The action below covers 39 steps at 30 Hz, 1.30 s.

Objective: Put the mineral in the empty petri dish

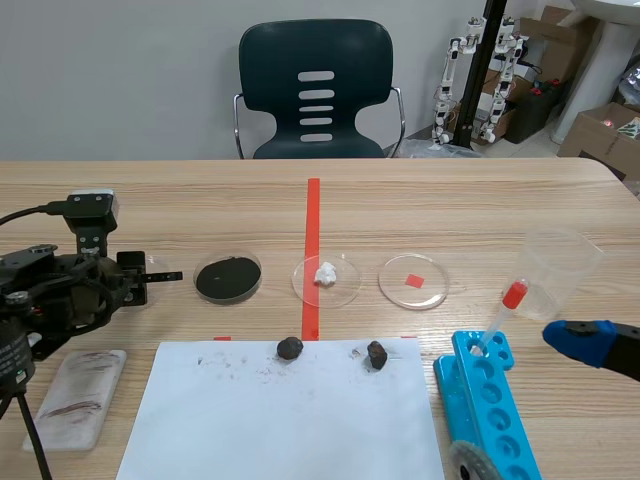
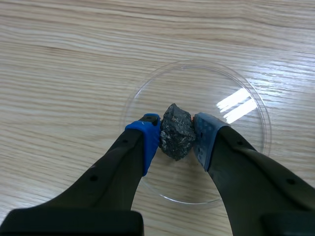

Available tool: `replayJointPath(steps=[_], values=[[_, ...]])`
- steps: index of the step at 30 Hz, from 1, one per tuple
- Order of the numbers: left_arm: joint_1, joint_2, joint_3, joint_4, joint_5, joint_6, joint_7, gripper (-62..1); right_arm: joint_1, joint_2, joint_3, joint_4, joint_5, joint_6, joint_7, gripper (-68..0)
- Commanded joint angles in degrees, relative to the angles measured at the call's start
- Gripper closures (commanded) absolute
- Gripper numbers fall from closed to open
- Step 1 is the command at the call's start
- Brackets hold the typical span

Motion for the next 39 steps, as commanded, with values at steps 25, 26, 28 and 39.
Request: replayJointPath(steps=[25, 26, 28, 39], values=[[-1.6, 0.1, -0.5, 1.0, -0.8, -0.5, -2.5, -59.5, 0.5, 0.0, 0.2, 1.2, 0.2, 0.0, 0.9, -59.1], [-1.5, 0.0, -0.7, 1.3, -0.8, -0.6, -2.5, -61.7, 0.5, 0.0, 0.2, 1.2, 0.2, 0.0, 0.9, -59.1], [-0.9, -0.4, -1.3, 2.6, -0.8, -0.9, -2.5, -62.3, 0.5, 0.0, 0.2, 1.2, 0.2, 0.0, 0.9, -59.1], [3.2, -1.7, -2.4, 9.6, -0.7, -3.6, -2.6, -62.3, 0.5, 0.0, 0.2, 1.2, 0.2, 0.0, 0.9, -59.1]])
